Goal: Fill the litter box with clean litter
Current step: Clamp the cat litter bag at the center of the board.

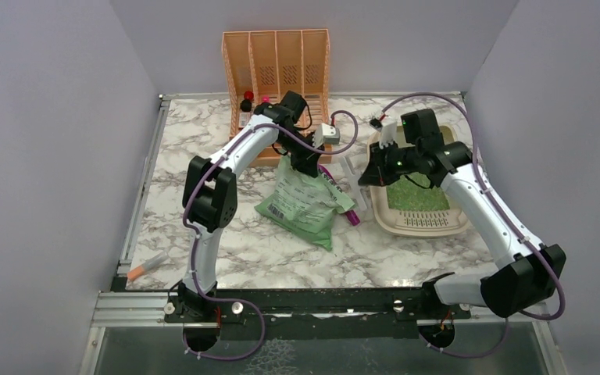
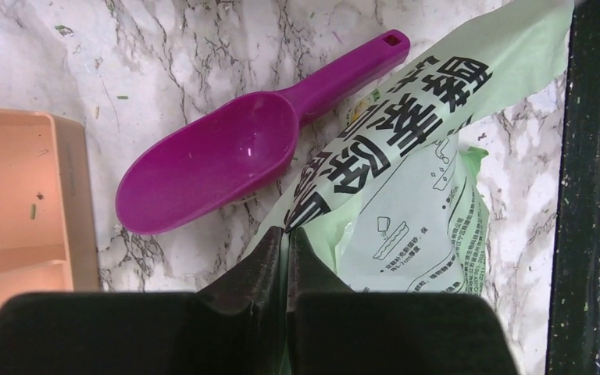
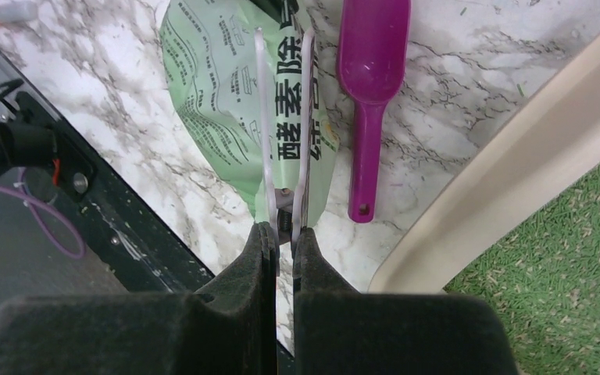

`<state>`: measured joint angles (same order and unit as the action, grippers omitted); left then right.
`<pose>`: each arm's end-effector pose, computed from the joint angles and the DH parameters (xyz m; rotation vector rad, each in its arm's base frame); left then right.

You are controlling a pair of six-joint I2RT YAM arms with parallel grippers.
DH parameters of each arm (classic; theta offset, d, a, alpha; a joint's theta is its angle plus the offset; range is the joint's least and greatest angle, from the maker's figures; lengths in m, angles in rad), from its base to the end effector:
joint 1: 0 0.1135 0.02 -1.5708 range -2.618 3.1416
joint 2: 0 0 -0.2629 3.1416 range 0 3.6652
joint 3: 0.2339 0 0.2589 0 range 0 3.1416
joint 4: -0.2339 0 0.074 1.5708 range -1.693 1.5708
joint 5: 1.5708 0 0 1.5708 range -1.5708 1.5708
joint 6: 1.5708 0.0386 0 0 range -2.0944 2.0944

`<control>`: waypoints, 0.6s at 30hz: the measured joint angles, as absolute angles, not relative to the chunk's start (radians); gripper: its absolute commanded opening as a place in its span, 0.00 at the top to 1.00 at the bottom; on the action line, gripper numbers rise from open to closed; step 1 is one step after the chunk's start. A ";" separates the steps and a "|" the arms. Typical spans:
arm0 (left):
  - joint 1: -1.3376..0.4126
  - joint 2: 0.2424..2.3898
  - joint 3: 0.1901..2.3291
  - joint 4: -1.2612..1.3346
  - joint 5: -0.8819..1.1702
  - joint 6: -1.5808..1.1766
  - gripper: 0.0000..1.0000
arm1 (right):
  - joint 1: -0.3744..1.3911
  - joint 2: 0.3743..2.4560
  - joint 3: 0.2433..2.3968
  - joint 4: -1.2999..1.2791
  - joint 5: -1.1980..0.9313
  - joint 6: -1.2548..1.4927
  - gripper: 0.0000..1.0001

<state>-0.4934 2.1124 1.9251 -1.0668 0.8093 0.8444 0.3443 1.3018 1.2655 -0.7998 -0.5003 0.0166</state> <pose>0.3791 -0.2356 0.2552 1.7000 1.8724 -0.9937 0.2538 0.1107 0.3377 -0.6241 2.3286 0.7688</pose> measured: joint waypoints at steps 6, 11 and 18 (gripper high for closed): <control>-0.499 2.130 1.955 -1.080 0.793 0.838 1.00 | 0.418 1.388 1.352 -0.871 -0.463 -0.034 0.99; -0.499 2.130 1.956 -1.081 0.793 0.831 1.00 | 0.458 1.426 1.374 -0.918 -0.406 -0.035 0.99; -0.487 2.130 1.956 -1.080 0.795 0.823 1.00 | 0.479 1.429 1.372 -0.934 -0.342 -0.023 0.99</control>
